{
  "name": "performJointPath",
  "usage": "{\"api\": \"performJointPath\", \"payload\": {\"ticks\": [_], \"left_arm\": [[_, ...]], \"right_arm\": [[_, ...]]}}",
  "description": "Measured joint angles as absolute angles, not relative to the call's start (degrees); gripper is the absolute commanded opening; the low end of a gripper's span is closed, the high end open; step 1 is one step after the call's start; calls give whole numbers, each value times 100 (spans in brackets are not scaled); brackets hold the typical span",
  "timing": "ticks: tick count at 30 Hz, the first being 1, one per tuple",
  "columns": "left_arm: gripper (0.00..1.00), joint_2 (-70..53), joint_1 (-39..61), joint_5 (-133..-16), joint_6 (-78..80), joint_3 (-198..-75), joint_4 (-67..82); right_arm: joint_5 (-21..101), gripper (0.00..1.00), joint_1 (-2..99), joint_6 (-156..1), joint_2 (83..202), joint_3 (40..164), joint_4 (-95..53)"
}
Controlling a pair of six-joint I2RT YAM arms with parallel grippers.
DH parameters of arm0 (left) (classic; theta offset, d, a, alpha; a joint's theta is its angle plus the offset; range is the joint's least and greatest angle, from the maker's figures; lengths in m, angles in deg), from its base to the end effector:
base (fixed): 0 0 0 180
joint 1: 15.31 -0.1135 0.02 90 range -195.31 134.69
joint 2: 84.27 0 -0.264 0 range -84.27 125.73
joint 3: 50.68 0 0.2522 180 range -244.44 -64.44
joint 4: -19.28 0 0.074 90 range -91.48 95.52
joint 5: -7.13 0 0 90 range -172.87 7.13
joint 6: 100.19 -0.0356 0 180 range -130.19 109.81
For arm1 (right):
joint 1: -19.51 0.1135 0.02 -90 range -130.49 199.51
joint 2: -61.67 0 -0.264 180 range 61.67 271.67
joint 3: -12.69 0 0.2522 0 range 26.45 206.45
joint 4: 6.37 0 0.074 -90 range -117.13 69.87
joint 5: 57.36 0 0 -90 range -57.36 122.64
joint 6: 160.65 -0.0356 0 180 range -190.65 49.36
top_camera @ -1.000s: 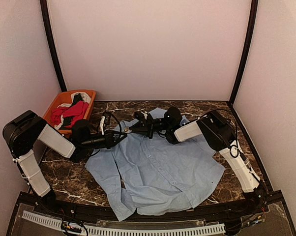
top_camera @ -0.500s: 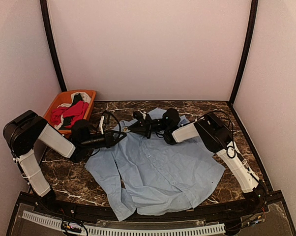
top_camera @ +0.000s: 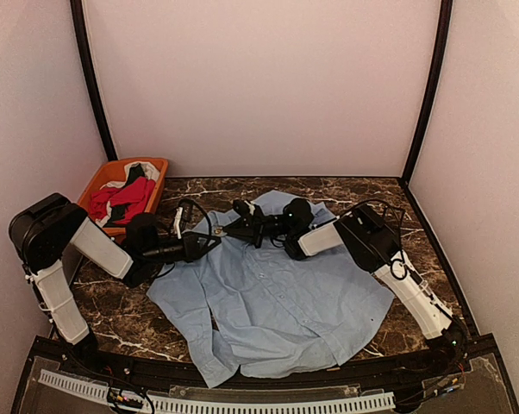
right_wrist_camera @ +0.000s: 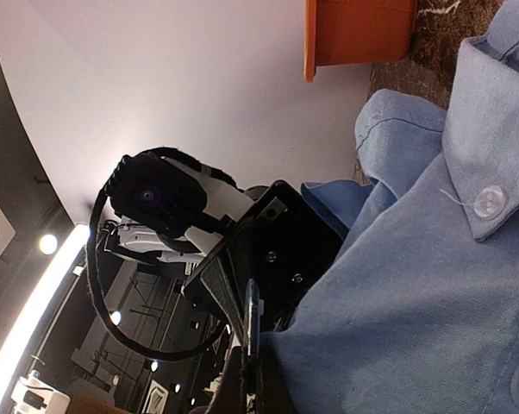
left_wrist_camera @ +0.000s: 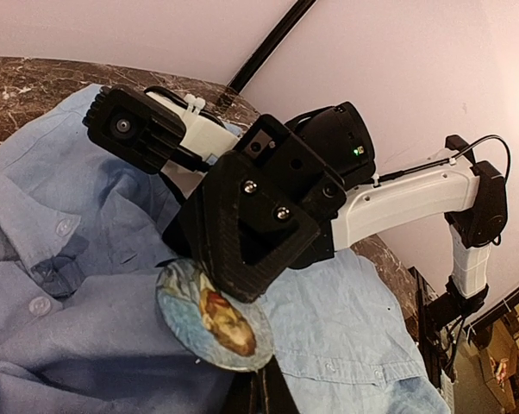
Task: Pin the brooch onto the clothing
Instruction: Position the brooch on the flattened clothing.
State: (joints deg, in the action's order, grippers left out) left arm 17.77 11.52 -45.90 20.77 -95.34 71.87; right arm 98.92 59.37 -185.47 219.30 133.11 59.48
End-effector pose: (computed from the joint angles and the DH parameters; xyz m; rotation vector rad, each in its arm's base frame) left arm 0.2697 -0.1604 0.1507 0.4683 1.7445 -1.2726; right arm 0.3955 0.3727 0.1038 0.3317 -1.8327 -2.2391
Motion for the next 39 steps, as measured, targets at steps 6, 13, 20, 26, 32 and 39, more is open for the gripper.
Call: {"api": "performJointPath", "payload": {"ticks": [6,13,20,26,32,39], "left_arm": [[3,1799,1126,-4601,2158,-9519,7191],[7,1825,1115,-4581,2271,-9486,7230],[10,1930,1049,-4452,2721,-9429,7469],[11,2129,1001,-4404,3443,-9429,7814],[42,2122,999,-4402,3718,-9429,7950],[61,1633,1003,-4437,3427,-9429,7810]], "right_arm": [[9857,0,5950,-18569,22076,13475,6031],[9844,0,5959,-18586,22238,13619,6116],[9875,0,5959,-18584,22454,13879,6033],[9881,0,5959,-18580,22736,14530,5867],[9861,0,5956,-18580,22767,14629,5760],[9820,0,5913,-18407,22786,14661,5725]]}}
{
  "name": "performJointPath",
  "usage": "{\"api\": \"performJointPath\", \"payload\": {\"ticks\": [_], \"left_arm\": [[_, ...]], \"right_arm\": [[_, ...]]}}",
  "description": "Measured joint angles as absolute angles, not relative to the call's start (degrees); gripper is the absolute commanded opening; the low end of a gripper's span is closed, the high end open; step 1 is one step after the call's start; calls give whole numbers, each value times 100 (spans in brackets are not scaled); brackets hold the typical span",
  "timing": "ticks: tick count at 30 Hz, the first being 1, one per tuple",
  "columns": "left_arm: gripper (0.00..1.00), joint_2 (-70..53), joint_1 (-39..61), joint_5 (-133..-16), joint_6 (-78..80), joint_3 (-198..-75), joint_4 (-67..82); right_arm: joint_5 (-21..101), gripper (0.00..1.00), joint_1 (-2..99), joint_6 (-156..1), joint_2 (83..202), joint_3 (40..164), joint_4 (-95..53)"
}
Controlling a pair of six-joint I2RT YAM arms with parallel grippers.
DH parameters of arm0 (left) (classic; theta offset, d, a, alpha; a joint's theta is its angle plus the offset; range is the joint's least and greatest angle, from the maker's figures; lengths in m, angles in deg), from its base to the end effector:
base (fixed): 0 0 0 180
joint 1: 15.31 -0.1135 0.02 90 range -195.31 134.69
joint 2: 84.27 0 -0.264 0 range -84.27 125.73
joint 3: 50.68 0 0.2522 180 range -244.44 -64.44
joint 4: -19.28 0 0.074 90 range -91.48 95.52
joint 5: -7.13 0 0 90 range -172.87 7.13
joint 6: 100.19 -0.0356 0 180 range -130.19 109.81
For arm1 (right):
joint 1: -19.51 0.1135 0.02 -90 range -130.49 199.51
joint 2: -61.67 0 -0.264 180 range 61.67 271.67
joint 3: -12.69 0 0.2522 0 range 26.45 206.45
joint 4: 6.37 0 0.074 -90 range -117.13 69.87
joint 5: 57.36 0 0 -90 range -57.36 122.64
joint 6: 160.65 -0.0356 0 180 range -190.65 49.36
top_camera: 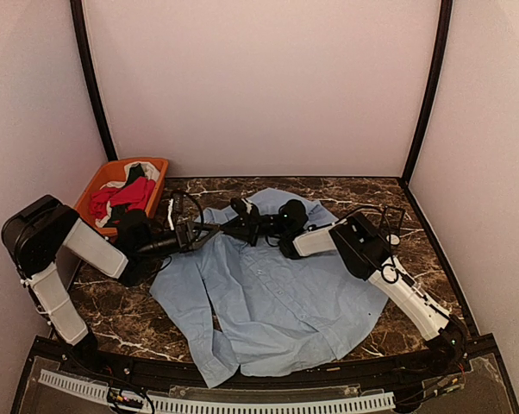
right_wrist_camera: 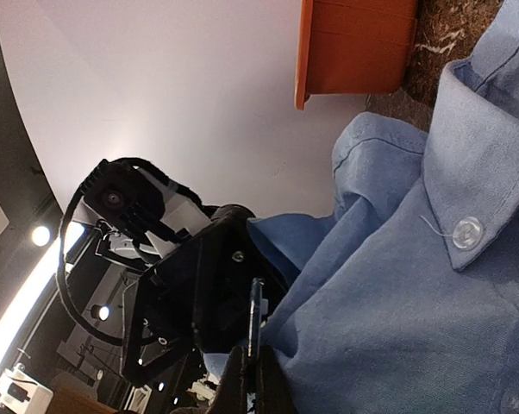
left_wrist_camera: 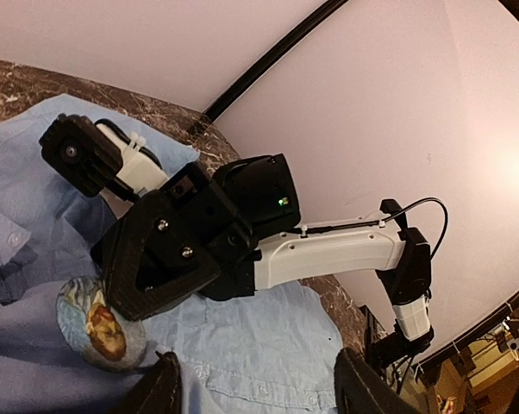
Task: Pin the brooch onto the clothing
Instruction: Position the brooch on the flattened clothing.
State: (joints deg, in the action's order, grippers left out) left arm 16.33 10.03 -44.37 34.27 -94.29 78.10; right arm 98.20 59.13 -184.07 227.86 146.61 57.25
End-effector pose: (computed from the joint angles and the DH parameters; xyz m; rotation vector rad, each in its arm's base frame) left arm 0.2687 -0.1518 0.1648 0.3112 1.7181 -1.4408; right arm 0.4148 0.3855 0.0880 0.3880 -1.8251 -2.3074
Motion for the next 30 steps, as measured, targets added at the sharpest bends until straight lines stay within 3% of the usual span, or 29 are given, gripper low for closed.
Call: {"api": "performJointPath", "payload": {"ticks": [5,17,30], "left_arm": [[62,758,1003,-4658,2966,-9471,7169],[66,-798,1006,-6102,1672,-10015,3862],[60,-348,1006,-5882,2354,-10126,3788]], "right_arm": [[9813,0,5871,-18267,22760,14613,5648],[9752,0,5856,-18132,22544,14493,5587],[9846,0,5952,-18289,22314,14893,5561]]}}
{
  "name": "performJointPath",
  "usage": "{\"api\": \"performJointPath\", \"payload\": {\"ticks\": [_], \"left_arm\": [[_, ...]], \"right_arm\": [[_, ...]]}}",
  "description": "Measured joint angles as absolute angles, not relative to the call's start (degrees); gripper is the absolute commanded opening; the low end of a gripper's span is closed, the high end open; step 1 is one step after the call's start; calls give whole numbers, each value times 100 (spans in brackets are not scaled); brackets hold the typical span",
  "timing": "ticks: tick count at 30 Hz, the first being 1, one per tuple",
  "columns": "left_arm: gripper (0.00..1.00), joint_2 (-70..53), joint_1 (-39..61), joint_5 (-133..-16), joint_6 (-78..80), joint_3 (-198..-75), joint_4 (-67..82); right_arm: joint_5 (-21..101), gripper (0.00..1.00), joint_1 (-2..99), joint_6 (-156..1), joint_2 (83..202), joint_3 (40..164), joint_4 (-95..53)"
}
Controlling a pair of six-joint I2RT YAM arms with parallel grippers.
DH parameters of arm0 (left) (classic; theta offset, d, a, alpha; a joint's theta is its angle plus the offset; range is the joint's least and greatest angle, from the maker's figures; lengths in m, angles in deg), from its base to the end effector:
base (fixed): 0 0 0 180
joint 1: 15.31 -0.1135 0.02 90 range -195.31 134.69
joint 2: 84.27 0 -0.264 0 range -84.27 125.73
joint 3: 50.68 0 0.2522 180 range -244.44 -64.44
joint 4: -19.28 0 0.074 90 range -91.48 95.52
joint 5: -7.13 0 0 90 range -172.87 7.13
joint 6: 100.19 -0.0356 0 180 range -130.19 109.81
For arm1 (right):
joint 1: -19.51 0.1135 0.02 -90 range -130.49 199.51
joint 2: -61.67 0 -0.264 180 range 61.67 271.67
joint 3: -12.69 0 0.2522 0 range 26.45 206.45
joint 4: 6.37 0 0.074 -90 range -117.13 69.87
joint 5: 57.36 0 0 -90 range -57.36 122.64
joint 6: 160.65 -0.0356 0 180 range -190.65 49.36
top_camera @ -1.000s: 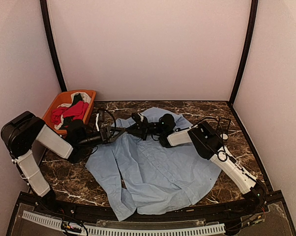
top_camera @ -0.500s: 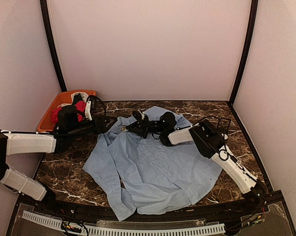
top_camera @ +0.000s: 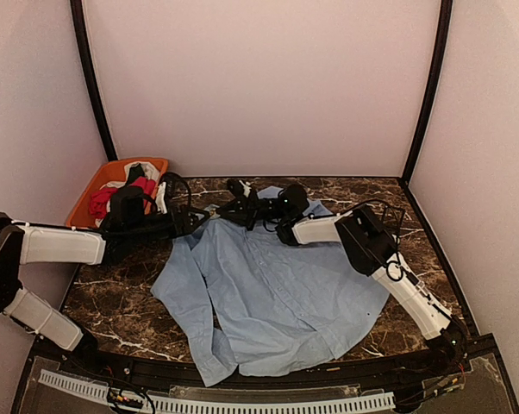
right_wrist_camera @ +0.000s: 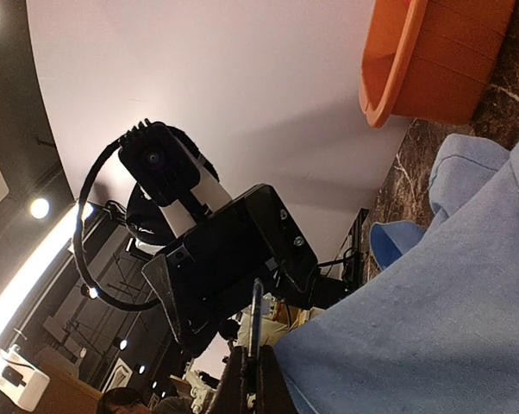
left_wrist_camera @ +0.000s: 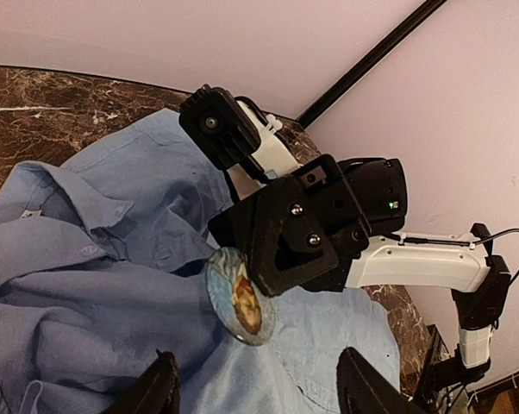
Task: Pin the brooch onto the clothing
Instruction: Position the brooch on the flattened clothing.
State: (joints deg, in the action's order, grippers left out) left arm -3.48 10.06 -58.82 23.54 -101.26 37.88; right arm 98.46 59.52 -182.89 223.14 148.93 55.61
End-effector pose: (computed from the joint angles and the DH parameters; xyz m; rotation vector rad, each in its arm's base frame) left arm 0.2649 -0.1417 0.2258 0.1874 1.8861 -1.0970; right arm 0.4153 0.3910 0.1429 0.5176 -1.7904 -2.3874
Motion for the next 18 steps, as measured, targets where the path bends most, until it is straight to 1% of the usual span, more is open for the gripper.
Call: {"api": "performJointPath", "payload": {"ticks": [7,14,18], "left_arm": [[56,-396,1006,-5849,2367,-10421,3751],[59,-409,1003,-5866,2422,-10389,3753],[60,-367,986,-5772,2717,-10181,4310]], "right_arm": [[9955,0,6013,-18361,22056,14950,5544],[9995,0,6013,-18370,21993,15068,5546],[9999,0,6013,-18372,21993,15068,5544]]}}
